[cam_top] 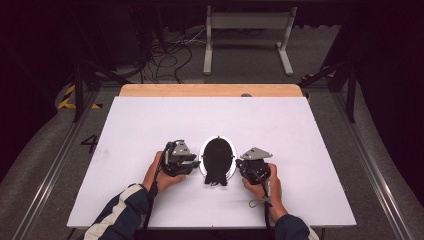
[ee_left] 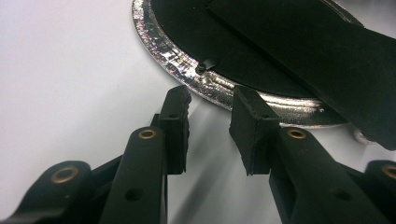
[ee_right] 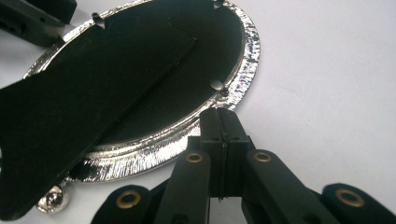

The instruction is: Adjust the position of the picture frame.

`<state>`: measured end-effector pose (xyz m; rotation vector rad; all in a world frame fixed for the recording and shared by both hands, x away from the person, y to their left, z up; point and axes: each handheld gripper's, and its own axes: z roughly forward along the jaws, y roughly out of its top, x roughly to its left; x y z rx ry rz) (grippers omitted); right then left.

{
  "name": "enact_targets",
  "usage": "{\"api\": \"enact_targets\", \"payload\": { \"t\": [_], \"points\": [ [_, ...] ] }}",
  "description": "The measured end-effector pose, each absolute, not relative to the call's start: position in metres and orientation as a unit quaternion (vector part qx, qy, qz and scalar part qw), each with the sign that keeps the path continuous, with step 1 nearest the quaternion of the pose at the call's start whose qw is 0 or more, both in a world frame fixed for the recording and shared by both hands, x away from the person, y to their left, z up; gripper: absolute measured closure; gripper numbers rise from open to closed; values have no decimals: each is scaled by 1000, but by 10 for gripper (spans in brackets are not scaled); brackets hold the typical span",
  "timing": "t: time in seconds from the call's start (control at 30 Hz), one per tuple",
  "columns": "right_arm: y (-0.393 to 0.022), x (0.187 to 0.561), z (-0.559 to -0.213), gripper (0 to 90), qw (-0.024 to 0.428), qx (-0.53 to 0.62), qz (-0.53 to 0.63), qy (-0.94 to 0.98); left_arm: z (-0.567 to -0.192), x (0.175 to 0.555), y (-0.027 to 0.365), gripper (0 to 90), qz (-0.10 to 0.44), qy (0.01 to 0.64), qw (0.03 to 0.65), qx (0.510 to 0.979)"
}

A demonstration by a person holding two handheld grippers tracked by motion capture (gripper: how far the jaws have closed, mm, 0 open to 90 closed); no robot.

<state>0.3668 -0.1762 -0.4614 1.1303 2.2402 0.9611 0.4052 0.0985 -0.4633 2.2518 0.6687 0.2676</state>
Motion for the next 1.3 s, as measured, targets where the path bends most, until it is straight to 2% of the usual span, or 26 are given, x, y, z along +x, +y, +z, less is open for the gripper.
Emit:
{"api": "enact_targets", "payload": {
  "t": [0.23,0.47,0.63,0.83,1.3],
  "points": [
    [-177,358,-461,889,221,379,347,829,-463,398,98,716,98,236,378,890],
    [-178,349,-459,886,185,358,357,842,-463,392,96,712,95,226,378,893],
    [-178,350,-460,900,183,363,359,840,-463,394,97,697,101,227,378,892],
    [-175,352,-460,900,192,367,355,838,-463,394,96,727,106,228,377,891],
    [-176,358,-460,900,202,372,355,833,-464,397,97,730,96,238,383,887]
  ]
}}
